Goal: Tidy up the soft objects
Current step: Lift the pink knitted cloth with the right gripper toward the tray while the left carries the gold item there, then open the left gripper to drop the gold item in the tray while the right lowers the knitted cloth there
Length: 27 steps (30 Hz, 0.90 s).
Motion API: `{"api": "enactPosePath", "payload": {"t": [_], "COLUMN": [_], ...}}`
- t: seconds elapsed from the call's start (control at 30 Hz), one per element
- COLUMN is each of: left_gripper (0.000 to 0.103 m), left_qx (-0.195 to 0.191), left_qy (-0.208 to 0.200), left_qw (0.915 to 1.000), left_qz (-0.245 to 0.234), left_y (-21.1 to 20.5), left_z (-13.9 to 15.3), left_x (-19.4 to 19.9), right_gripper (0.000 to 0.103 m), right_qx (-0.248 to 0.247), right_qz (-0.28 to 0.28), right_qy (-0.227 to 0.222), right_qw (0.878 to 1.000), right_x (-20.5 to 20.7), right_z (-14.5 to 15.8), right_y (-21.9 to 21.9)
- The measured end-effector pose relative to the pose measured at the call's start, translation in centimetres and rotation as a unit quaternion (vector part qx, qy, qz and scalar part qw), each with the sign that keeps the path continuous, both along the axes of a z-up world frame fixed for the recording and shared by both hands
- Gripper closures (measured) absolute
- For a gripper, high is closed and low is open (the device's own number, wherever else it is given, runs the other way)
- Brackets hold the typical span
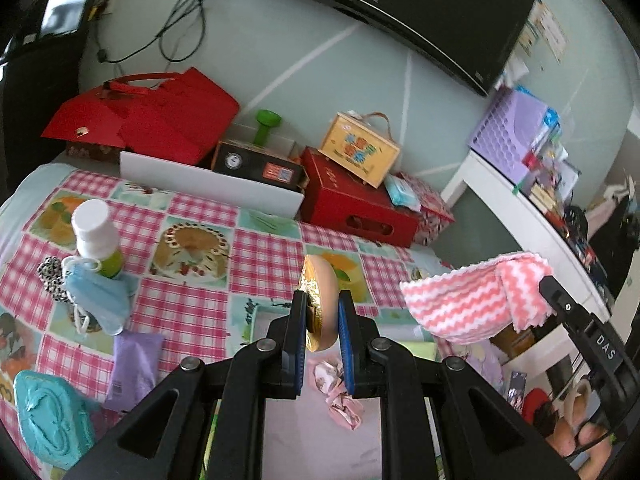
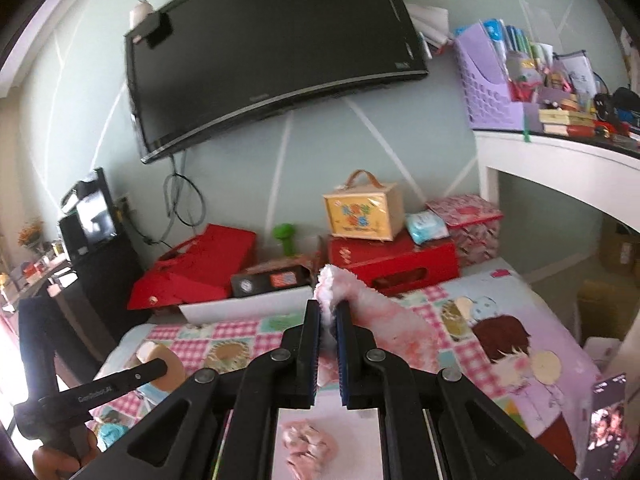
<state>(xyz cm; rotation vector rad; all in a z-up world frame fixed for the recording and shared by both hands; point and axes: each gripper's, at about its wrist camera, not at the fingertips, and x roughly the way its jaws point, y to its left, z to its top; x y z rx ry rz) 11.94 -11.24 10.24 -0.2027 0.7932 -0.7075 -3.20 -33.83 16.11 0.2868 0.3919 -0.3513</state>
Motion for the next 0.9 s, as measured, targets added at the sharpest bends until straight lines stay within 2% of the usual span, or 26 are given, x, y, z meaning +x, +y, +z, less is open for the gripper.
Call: {"api": "enactPosePath", "payload": {"t": [0.43,0.57,0.73,0.9], "left_gripper": [0.087,0.087,0.087,0.087], "left_qx": [0.052,0.069,0.096,0.112], "left_qy": [0.025,0.038,0.067,0.087], "left_qw": [0.9976,0.9960,0.9920,0.9888], "left_qz": [-0.038,-0.042,-0.047,-0.047], "left_y": [-3.9,-5.1,-6.6,-7.1], "left_z": [-3.6,-5.5,-8.2,-10.1], "left_x": [0.1,0.6,1.1,1.6], "right_gripper": [0.095,0.095,0.095,0.095], "right_qx": [0.031,0.050,0.084,0.094], "right_qz": [0.012,0.021,0.033,0.034], "right_qy": [0.087,0.128,0.204,0.232], "right_qw": [0.996,0.990,0.975,0.967], "right_x": [1.9,3.6,6.3,7.2], "right_z": [-3.3,-6.0,-10.9,-13.2], "right_y": [-0.8,-1.1,-1.6,-1.6]}}
